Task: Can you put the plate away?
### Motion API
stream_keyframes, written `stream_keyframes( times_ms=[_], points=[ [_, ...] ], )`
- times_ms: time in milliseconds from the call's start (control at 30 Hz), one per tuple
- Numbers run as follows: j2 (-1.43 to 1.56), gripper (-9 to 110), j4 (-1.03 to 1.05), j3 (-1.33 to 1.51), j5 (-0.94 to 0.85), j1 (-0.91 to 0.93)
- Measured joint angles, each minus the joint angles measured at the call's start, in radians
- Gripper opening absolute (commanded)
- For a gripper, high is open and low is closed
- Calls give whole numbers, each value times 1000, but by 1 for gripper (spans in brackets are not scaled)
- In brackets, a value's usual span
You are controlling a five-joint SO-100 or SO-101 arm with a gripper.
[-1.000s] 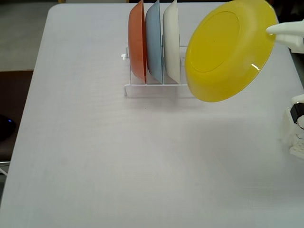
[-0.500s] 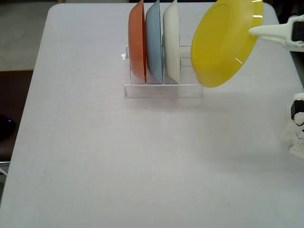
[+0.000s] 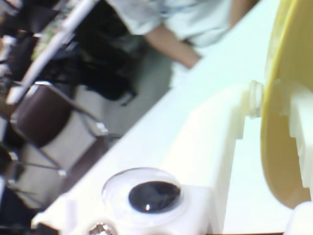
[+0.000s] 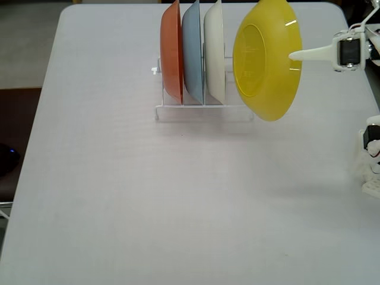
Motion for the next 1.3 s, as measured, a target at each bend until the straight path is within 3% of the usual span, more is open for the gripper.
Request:
stream_keyframes(
  times_ms=[567,1300],
  points=[
    [-175,-1,-172,-83,17,132],
    [-434,-1,-339,-92,236,364]
  ],
)
